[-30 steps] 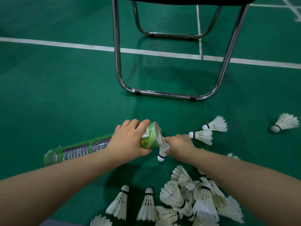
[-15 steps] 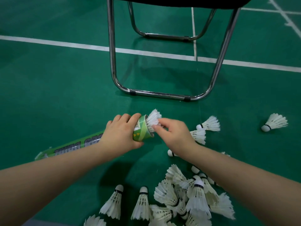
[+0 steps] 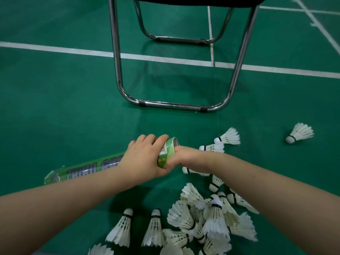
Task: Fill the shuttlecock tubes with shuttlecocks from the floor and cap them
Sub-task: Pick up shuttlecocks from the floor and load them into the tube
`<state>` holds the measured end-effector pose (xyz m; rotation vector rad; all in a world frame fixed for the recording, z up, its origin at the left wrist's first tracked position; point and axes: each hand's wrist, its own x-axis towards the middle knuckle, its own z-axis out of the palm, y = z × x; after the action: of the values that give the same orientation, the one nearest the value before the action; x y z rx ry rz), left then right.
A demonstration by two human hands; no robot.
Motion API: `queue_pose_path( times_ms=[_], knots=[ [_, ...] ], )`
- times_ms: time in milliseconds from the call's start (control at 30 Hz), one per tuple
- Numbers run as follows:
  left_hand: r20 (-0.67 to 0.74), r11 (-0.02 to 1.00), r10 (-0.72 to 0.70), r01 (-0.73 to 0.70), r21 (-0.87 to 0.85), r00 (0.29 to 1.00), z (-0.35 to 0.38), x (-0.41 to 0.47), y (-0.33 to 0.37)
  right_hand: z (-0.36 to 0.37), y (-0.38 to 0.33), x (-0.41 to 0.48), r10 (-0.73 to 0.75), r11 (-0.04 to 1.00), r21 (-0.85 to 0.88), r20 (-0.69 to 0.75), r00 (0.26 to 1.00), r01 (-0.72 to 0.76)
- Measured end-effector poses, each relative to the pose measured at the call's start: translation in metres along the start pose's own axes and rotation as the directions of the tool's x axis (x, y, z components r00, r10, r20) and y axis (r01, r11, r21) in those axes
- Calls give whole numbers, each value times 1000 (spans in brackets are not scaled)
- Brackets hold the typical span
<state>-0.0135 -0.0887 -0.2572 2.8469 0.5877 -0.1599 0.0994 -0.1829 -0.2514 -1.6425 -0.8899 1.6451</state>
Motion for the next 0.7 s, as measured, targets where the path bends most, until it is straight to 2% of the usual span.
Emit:
queue_pose_path(
  times_ms=[33,100,167,200,300,400,433,500,633,700],
  knots=[
    [12,1000,10,-10,12,1000,1,1,2,1,2,-2,-21,999,28,-57,998,23],
    [8,1000,21,-21,15,1000,2,5,6,-3,7,-8,-97,993,32,-300,949,111],
    [-4,1000,6,-6,-7,1000,1,11,9,-15,15,-19,-201,979,-86,-503,841,183],
    [-7,1000,-3,3,-15,1000,1,14,10,-24,22,-25,-222,975,-152,-578,786,164],
    [3,1000,-12,12,-16,1000,5,21,16,-58,52,-37,-181,951,-298,-757,627,-84],
    [1,1000,-7,7,-3,1000,12,26,27,-83,90,-43,-20,842,-307,-839,544,-443],
    [5,1000,-2,2,2,1000,15,27,31,-87,101,-46,35,798,-298,-845,534,-524],
    [19,1000,5,-5,15,1000,20,28,37,-92,118,-52,90,763,-299,-829,552,-573],
    [34,1000,-10,9,24,999,25,32,41,-91,123,-56,69,880,-255,-765,640,-400],
    [24,1000,-23,22,15,999,23,34,40,-86,119,-54,-16,825,-366,-777,629,-431]
  ],
)
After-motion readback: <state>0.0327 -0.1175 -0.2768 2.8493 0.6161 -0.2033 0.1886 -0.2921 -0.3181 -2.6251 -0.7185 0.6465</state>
